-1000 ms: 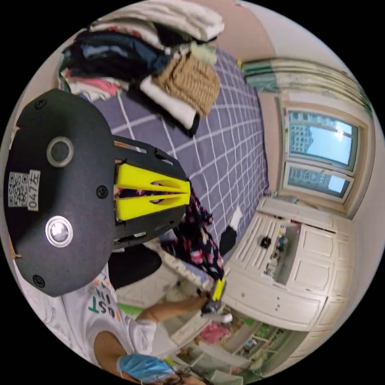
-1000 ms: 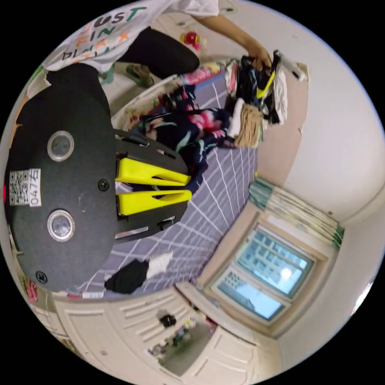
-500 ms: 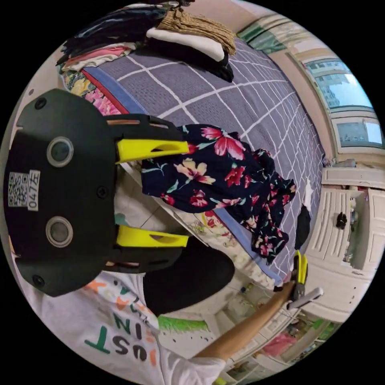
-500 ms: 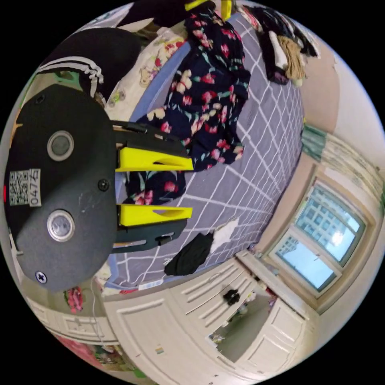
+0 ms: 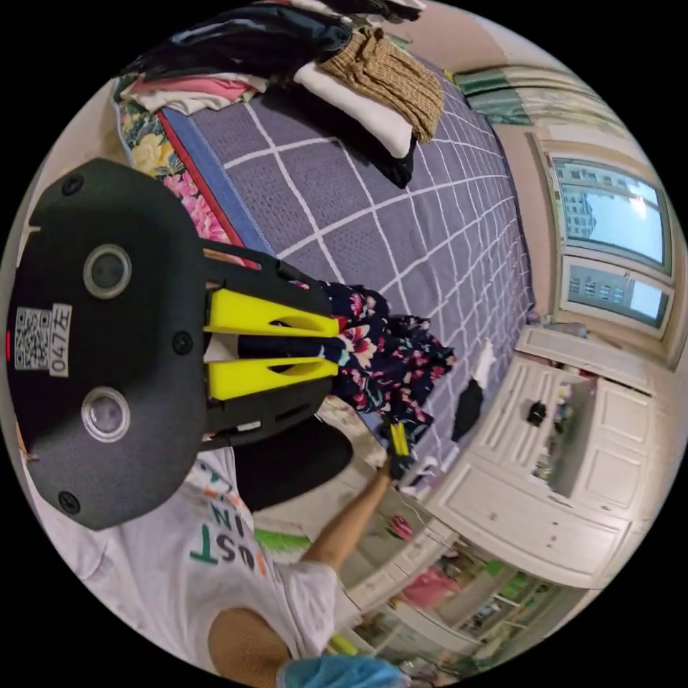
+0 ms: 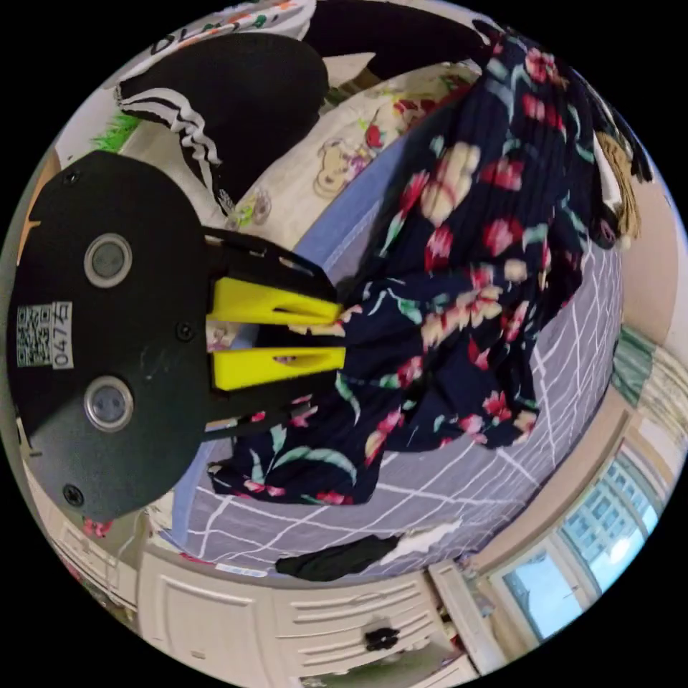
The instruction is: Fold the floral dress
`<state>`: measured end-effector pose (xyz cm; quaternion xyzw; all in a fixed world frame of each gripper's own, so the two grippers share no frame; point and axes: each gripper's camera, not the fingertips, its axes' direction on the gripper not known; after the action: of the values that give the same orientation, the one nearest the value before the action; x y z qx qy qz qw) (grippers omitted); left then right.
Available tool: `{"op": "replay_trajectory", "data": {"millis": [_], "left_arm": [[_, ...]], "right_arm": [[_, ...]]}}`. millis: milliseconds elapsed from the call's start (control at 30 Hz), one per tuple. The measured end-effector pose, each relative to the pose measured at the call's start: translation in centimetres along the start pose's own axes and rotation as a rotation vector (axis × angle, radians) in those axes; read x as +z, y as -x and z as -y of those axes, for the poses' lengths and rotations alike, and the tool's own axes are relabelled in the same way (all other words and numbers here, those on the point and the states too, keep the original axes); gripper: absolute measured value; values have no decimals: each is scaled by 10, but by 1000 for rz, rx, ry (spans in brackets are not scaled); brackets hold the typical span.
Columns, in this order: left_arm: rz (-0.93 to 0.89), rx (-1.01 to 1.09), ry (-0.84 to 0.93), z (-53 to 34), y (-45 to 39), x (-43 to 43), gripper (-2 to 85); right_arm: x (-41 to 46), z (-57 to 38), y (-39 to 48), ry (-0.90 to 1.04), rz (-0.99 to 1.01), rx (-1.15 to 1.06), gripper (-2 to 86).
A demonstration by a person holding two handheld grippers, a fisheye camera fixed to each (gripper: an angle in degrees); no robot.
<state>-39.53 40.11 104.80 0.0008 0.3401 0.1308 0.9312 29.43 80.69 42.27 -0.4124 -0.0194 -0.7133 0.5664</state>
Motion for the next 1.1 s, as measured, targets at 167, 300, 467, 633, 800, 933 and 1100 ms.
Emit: {"op": "replay_trajectory", "data": {"millis": [167,300,467,633,800,933,1100], "left_arm": [[-43,-35,-183,-8,15,-81,39],[126,-118,-192,-18,28,-107,43],[102,-291,-31,-12,93,-69,93],[308,-502,17,-7,166,-30,137],[226,-372,-8,-25,128,-41,139],[253,-253,128,-38,84,-8,156],[503,-28,275,-23,50,51,161]], "right_arm": [[-54,-45,-26,-195,-96,195,2],[-133,-79,-48,-484,25,321,2],[-149,-30,-60,-448,-4,279,14],[-83,58,-89,-226,-43,313,80],[-99,13,-61,-478,-92,375,102],[-118,-49,-15,-599,-251,327,100],[-129,-107,20,-535,-189,289,82]]}}
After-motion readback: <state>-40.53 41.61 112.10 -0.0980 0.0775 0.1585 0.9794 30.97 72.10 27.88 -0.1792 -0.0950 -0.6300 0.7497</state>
